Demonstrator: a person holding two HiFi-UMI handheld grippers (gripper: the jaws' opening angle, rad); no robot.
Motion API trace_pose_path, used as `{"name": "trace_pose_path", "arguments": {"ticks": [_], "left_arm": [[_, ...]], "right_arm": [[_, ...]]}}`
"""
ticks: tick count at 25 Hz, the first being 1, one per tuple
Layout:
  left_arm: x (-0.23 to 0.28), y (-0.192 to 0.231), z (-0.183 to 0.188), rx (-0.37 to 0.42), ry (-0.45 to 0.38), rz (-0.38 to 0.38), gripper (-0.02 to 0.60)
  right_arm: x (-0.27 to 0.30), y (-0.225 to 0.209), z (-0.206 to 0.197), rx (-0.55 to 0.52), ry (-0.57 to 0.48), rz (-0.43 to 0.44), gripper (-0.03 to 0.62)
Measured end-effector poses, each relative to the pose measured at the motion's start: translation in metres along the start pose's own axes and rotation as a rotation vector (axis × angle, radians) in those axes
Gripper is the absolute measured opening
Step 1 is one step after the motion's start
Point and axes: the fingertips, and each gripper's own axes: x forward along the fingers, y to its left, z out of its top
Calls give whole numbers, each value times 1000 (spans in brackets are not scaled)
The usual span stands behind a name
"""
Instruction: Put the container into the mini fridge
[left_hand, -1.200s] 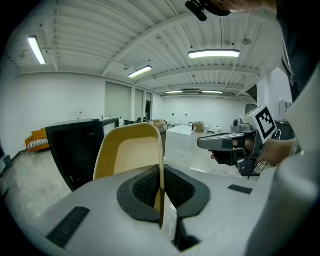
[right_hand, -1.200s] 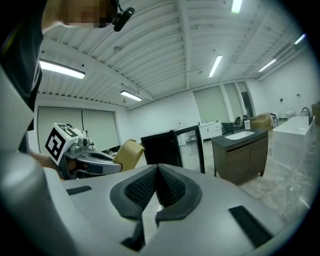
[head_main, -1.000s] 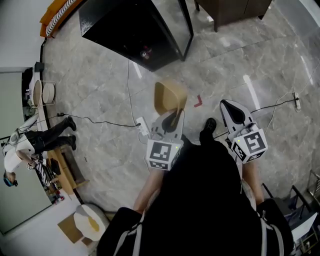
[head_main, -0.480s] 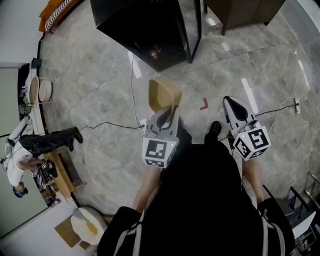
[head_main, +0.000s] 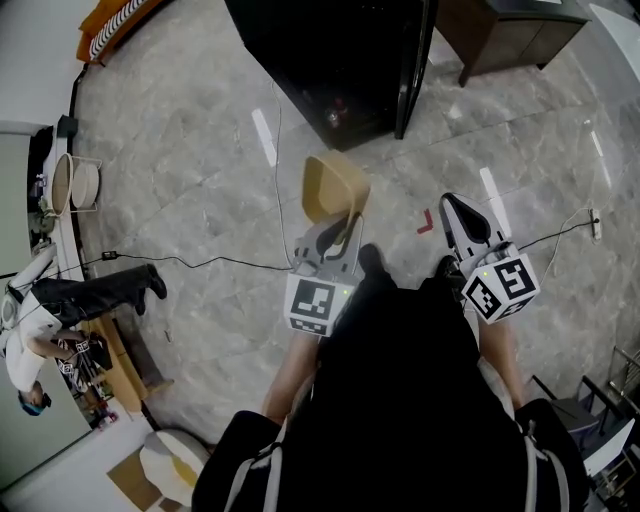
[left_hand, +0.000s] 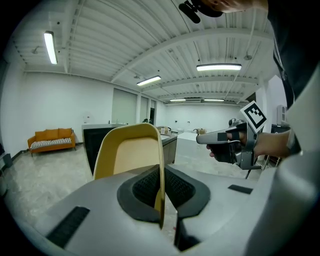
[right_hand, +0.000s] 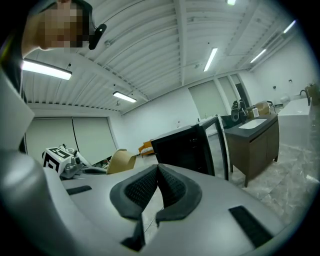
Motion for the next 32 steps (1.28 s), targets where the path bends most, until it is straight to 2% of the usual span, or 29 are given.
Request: {"name": "trace_pose_path", "arguments": {"ticks": [6, 14, 21, 32], "left_arm": [[-14, 52, -17, -17, 18, -28, 40], [3, 81, -36, -66, 34, -48, 40], [32, 80, -28, -60, 51, -34, 40], [87, 82, 8, -38, 97, -9, 40]], "right_arm": [[25, 29, -6, -1, 18, -46, 18], [32, 12, -17, 27, 75, -144, 18], [43, -19, -13, 44, 69, -137, 18], [80, -81, 39, 47, -17, -91, 18]]}}
